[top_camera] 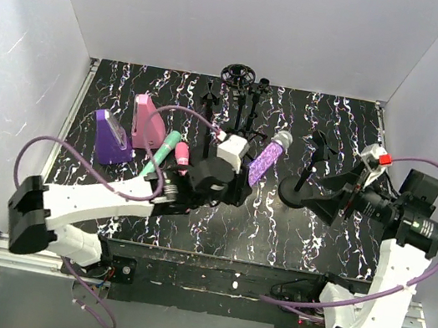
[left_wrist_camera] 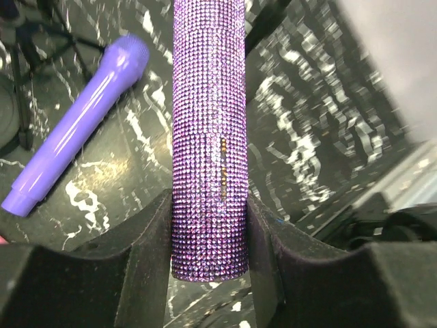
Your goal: Attach the microphones to the stand
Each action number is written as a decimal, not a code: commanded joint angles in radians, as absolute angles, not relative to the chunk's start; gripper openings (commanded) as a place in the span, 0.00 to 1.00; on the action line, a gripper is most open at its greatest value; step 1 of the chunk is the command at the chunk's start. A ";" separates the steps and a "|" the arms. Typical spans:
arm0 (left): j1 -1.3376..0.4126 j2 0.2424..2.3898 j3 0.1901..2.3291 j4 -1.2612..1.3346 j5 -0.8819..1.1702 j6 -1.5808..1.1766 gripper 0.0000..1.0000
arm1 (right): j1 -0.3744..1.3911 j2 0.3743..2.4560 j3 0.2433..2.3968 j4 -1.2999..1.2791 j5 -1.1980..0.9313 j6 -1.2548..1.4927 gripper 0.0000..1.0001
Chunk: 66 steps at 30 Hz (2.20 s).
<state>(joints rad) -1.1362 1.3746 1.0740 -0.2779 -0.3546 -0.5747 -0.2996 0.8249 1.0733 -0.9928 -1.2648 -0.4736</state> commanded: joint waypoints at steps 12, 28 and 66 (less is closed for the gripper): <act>-1.141 1.288 1.178 0.135 -0.391 -0.591 0.00 | -0.035 0.905 1.171 -0.407 -1.108 0.481 0.96; -1.166 1.408 1.266 0.271 -0.275 -0.634 0.00 | 0.095 1.041 1.239 -0.258 -0.810 0.905 0.91; -0.871 1.486 1.439 0.252 0.529 -0.856 0.91 | 0.129 1.049 1.172 -0.135 -1.466 0.388 0.01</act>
